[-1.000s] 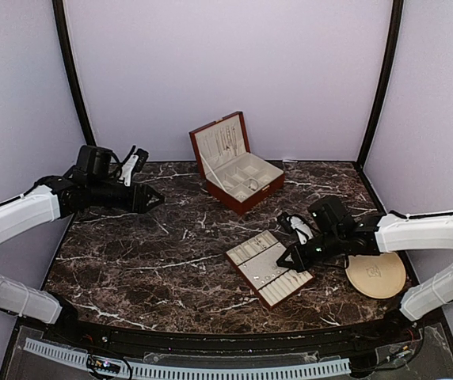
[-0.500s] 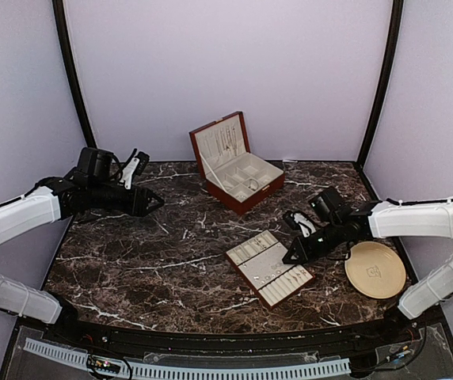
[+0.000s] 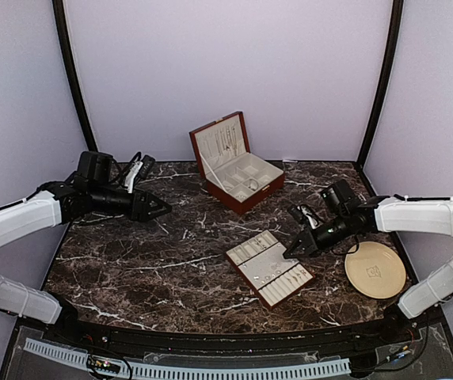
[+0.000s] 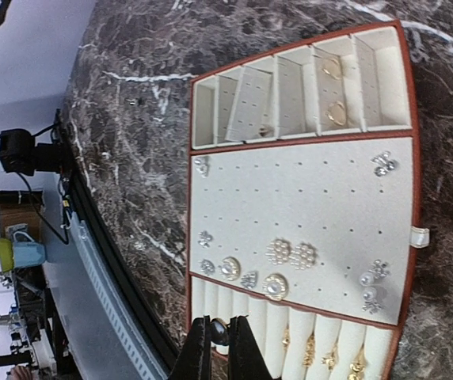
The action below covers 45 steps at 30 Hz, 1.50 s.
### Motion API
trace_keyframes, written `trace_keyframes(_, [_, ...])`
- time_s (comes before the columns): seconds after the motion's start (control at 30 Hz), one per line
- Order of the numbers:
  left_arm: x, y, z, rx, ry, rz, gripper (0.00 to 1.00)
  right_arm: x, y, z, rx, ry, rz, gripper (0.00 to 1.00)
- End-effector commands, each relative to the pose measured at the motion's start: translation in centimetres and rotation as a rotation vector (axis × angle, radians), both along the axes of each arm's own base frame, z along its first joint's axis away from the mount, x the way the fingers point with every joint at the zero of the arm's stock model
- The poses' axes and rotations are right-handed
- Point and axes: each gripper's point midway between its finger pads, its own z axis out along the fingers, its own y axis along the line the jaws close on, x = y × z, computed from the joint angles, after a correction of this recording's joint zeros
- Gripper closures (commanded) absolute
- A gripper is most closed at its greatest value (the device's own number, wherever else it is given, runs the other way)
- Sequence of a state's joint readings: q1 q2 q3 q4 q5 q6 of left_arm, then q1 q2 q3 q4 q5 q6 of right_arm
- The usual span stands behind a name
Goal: Organize the mixed jewelry
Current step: Insert the earring into the earring holder.
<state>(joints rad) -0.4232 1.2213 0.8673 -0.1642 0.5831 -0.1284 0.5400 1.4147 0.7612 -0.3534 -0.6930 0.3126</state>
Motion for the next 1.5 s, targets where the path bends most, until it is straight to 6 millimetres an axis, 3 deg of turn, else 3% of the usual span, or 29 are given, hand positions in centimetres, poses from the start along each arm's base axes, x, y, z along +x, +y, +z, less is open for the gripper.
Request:
trace_keyframes(0.0, [-2.4,-1.9,3.0,-0.157,-0.027,-0.167,0.47,-0.3,1.6,3.8,0.168,-0.06,0.073,0.95])
trace_keyframes(0.27, [-4.6,-3.5,4.4,-0.271,-0.028,-0.311,0.48,-2.1,3.1,7.6,0.39,-0.043,0.156,0.95])
trace_keyframes(0.53, [-7.8,-6.3,3.5,-0.219,-0.047,-0.439,0.48,-5.4,3.8,12.2,0.556,-0.044,0.293,0.94])
trace_keyframes(0.7, [-8.3,-7.0,3.1,-0.215,-0.024,-0.465,0.49,-5.9,4.4,13.2,0.582,-0.049,0.309,0.94])
trace_keyframes(0.87, [-8.8,-8.1,2.7,-0.148,-0.067,-0.436,0.5,-4.7,5.5,12.5,0.494,-0.132,0.257,0.94])
trace_keyframes(1.13, [-8.0,-7.8,1.4,-0.07,-0.075,-0.391,0.51,-2.3,3.7,5.3,0.245,-0.027,0.06,0.95])
trace_keyframes(1.47, [-7.9,-7.8,0.7,-0.047,-0.055,-0.385,0.51,-0.3,2.1,1.6,0.21,0.098,-0.14,0.94])
